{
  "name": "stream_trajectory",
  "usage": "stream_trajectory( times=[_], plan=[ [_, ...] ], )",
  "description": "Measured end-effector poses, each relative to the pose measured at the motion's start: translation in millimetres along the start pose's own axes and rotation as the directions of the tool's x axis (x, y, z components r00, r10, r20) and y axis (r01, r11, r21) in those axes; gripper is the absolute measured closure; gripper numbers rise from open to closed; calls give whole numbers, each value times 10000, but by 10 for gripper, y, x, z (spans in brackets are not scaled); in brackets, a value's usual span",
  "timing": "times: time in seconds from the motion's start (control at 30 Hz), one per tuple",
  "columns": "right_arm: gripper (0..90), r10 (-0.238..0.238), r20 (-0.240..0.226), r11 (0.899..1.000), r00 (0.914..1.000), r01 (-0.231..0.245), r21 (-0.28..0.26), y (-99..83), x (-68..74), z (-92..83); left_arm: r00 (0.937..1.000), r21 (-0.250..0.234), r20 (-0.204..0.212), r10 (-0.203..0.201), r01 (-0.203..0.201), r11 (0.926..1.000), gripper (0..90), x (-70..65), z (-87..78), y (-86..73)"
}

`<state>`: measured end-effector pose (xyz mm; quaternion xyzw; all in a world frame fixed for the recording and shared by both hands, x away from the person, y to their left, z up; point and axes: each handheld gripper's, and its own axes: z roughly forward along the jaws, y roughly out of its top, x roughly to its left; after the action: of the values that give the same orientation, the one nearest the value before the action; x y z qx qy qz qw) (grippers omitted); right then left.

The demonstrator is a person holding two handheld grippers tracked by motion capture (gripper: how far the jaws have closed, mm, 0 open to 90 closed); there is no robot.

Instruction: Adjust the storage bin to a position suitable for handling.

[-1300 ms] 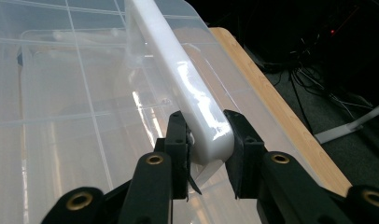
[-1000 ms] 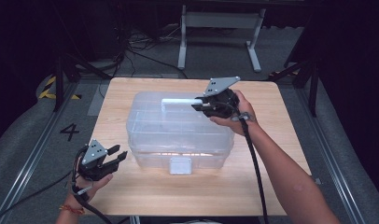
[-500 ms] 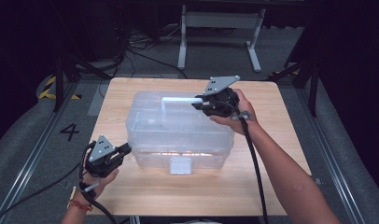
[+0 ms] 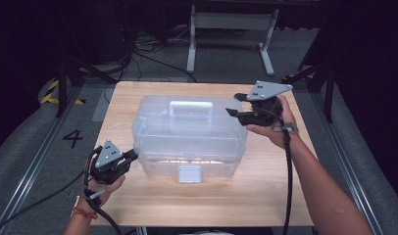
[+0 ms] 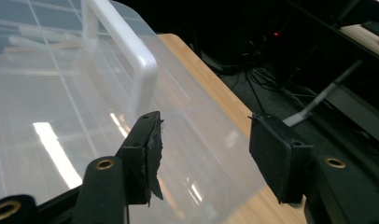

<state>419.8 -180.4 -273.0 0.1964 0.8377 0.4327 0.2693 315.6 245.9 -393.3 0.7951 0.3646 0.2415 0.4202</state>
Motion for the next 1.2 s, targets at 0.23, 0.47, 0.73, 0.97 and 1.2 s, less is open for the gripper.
stream_trajectory(
  times=[0.23,0.47,0.73,0.97,1.2],
  plan=[
    [424,716,779,9972,9944,-697,-267,-462,-124,-341,9997,-193,-121,202,-204,9996,842,14,-30,68],
    [424,1238,938,9923,9879,-1230,-148,-961,-113,-398,9992,-238,-157,373,-376,9990,838,47,-53,167],
    [422,1116,477,9937,9926,-1118,9,-1221,45,-277,9989,-369,-116,462,-466,9982,837,67,-31,283],
    [422,880,25,9955,9961,-878,-364,-1227,204,-137,9986,-523,-154,498,-505,9974,839,67,-21,338],
    [470,832,-113,9918,9965,-839,-960,-1202,285,-65,9985,-521,-120,530,-536,9972,836,52,-26,311]
  ],
)
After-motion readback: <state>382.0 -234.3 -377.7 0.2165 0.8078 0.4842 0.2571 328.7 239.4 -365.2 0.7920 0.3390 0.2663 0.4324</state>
